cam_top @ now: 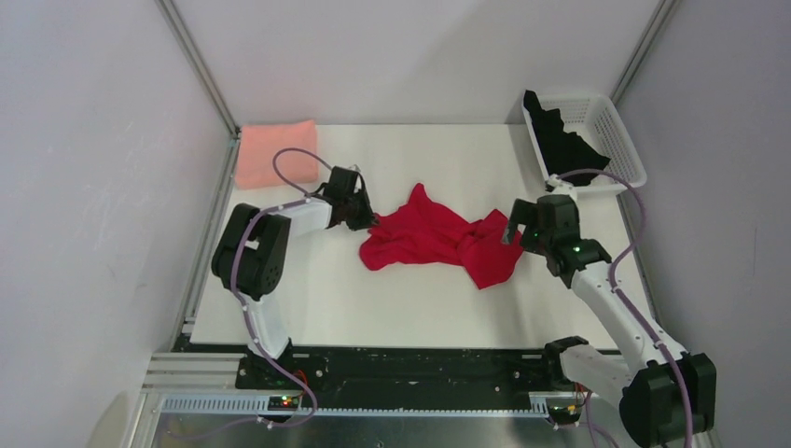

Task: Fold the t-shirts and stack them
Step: Flatten out the tshirt

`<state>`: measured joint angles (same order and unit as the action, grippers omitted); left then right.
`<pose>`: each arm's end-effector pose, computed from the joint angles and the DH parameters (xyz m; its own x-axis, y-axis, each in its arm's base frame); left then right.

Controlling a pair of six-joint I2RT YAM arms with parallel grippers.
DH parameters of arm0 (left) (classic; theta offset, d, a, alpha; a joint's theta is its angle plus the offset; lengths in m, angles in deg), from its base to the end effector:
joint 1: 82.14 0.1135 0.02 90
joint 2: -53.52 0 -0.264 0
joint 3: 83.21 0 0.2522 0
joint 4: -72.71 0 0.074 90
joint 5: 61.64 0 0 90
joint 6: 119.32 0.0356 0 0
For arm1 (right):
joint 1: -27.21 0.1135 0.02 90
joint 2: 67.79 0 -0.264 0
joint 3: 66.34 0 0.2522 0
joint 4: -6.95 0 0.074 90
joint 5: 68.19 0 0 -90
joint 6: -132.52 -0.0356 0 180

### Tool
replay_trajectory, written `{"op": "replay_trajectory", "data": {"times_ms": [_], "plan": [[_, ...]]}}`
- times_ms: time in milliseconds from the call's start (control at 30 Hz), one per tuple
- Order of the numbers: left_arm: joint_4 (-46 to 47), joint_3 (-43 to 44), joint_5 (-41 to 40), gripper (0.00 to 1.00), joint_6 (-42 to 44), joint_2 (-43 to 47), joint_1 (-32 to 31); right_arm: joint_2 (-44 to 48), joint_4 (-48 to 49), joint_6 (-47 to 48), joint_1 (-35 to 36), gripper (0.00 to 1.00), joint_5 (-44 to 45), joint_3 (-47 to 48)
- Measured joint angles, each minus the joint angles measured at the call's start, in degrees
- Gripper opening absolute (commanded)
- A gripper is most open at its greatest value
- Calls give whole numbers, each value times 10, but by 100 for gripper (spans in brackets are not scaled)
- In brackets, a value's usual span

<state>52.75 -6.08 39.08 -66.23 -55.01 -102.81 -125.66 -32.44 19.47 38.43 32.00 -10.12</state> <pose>0.3600 -0.1429 0.1473 -0.8579 -0.3070 -0.4120 -0.0747 0.8679 -0.4912 0.2111 0.0354 0.2582 -0.6164 0.2706 -0.7395 0.1964 0.9623 0.1884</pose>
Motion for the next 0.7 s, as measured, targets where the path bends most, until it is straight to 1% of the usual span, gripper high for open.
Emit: {"op": "replay_trajectory", "data": {"times_ms": [100, 233, 333, 433, 567, 667, 700], "plan": [[-4, -28, -22, 0, 5, 37, -1, -5, 8, 22, 68, 99, 15, 0], [-7, -82, -57, 0, 11, 123, -2, -11, 5, 28, 154, 96, 31, 0], [-5, -119, -76, 0, 15, 191, -3, -33, -1, 13, 210, 88, 44, 0], [-3, -147, -91, 0, 15, 238, -3, -78, 0, -6, 258, 80, 50, -1], [1, -184, -103, 0, 15, 273, -3, -153, 34, -22, 295, 70, 43, -3], [0, -206, -108, 0, 15, 290, -3, -206, 71, -26, 298, 67, 40, -4], [-1, -211, -110, 0, 15, 296, -3, -222, 82, -27, 298, 63, 40, -3]]}}
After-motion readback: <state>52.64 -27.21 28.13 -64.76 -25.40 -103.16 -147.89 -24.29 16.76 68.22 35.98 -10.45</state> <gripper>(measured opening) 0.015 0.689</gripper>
